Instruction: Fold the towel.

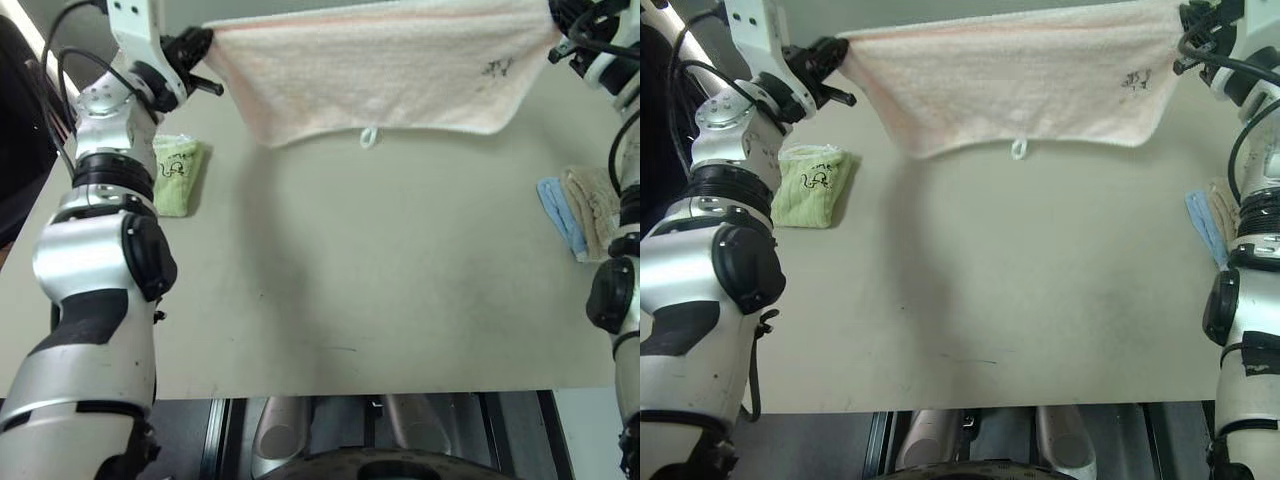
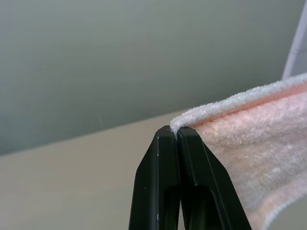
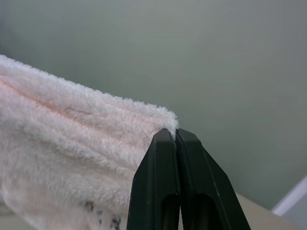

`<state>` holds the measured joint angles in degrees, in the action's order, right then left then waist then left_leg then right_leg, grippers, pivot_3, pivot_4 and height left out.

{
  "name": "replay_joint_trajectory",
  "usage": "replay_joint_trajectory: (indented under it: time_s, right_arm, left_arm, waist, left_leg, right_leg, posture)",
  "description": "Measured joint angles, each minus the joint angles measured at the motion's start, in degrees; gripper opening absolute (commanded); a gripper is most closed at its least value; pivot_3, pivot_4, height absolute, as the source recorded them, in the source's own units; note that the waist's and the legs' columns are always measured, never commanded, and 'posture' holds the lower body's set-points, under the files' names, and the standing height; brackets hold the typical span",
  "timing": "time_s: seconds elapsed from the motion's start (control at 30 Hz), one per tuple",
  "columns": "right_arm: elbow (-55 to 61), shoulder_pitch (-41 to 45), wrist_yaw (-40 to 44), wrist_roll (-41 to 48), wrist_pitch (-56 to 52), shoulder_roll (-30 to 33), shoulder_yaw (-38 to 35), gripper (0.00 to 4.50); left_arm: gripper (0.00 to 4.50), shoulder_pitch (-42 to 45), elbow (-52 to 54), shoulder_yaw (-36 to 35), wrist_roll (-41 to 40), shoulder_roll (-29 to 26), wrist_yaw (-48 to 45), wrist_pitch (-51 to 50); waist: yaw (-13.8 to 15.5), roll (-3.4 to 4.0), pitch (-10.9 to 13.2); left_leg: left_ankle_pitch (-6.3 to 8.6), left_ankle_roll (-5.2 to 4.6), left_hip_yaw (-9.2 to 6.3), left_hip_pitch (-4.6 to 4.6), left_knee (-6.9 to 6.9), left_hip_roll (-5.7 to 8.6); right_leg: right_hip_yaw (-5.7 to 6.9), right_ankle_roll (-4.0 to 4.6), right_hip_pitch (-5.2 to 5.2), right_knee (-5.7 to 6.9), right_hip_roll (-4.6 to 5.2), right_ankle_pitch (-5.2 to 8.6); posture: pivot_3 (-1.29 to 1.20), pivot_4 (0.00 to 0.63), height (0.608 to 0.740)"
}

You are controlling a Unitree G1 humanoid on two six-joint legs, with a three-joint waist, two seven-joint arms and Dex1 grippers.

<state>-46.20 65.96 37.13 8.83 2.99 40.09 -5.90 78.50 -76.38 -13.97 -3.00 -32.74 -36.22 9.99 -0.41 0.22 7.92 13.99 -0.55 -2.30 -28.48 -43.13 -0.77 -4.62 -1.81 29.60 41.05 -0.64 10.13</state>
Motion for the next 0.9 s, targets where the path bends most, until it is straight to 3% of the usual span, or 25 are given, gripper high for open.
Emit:
replay_joint_trajectory:
  time_s: [0.1,0.3,0.47,0.6,0.9]
  right_arm:
    - [5.0,-7.0,2.9,2.5,1.0,0.0,-2.1,0.00]
    - [28.0,-31.4,8.5,10.6,-7.5,0.9,-6.2,0.00]
    - [44.4,-45.0,9.1,17.1,-16.0,3.3,-11.6,0.00]
    - [54.2,-54.6,9.1,20.4,-21.2,4.0,-15.4,0.00]
    - [69.4,-75.1,9.7,25.4,-27.5,3.6,-20.4,0.00]
  left_arm:
    - [0.05,-1.0,0.0,0.5,0.5,-1.1,-6.1,0.7]
    - [0.05,-8.8,0.2,1.4,-0.4,-4.9,-28.2,-1.8]
    - [0.05,-12.4,3.5,2.0,-1.4,-7.6,-40.5,-5.6]
    - [0.05,-15.7,10.2,4.6,-1.9,-9.8,-50.1,-9.8]
    - [0.05,-33.5,33.3,13.0,-11.4,-20.3,-53.4,-25.4]
  waist:
    - [0.1,-0.07,0.0]
    - [0.0,-0.05,0.0]
    - [0.0,-0.10,-0.1]
    - [0.0,-0.16,-0.1]
    - [0.0,-0.21,-0.1]
  left_leg:
    - [0.00,0.02,-0.07,-0.38,-0.12,-0.04]
    - [0.00,0.63,-0.05,-1.53,-1.17,-0.07]
    - [0.57,-0.25,-0.11,-1.44,-1.75,-0.08]
    - [0.65,-0.31,-0.11,-1.11,-1.85,-0.07]
    - [0.81,-0.25,-0.10,-0.47,-1.84,-0.05]
  right_leg:
    - [0.06,-0.02,0.32,0.08,0.00,0.00]
    - [-0.03,-0.18,1.32,0.98,0.02,0.28]
    - [0.06,-0.18,1.03,1.16,0.00,0.29]
    - [0.06,0.03,0.72,1.17,0.01,0.45]
    - [0.00,0.32,0.12,1.23,-0.05,0.58]
  posture:
    - [0.00,0.150,0.697]
    - [0.00,0.150,0.697]
    - [0.00,0.150,0.697]
    - [0.00,0.150,0.697]
    - [0.00,0.150,0.697]
